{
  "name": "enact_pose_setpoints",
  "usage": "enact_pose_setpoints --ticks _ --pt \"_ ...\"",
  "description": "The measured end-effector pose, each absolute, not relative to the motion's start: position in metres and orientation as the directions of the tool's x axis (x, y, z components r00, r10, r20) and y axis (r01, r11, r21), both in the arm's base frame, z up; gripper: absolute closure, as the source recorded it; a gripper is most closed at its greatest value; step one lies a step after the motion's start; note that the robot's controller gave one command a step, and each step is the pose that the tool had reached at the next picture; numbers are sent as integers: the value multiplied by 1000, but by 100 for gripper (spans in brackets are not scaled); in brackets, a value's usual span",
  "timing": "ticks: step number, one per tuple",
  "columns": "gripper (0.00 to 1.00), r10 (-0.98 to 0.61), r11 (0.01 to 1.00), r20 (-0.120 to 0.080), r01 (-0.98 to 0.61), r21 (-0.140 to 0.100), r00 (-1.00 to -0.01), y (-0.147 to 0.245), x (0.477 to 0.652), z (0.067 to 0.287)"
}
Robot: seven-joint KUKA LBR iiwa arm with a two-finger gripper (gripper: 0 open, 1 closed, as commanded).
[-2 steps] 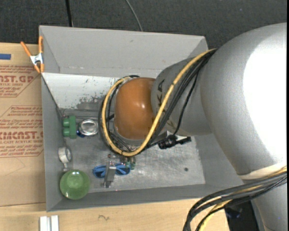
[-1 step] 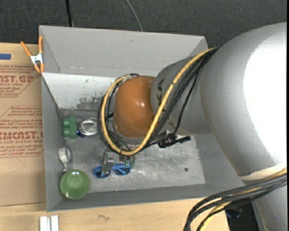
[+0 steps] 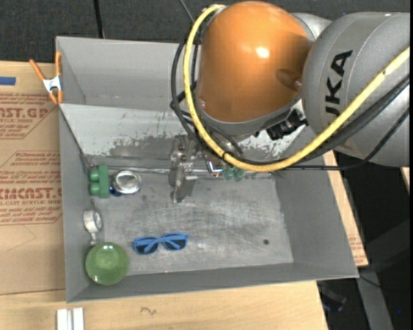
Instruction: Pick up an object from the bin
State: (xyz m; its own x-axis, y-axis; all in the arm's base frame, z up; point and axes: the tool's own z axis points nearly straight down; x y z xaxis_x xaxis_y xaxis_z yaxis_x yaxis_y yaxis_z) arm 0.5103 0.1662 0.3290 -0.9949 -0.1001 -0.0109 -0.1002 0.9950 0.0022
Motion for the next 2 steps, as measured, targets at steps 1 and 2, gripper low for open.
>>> enact_pose_setpoints --ticks 1,2 --pt "100 -155 988 5 -155 1 -988 163 539 155" --pt "0 -155 988 -1 -155 2 -988 163 540 159"
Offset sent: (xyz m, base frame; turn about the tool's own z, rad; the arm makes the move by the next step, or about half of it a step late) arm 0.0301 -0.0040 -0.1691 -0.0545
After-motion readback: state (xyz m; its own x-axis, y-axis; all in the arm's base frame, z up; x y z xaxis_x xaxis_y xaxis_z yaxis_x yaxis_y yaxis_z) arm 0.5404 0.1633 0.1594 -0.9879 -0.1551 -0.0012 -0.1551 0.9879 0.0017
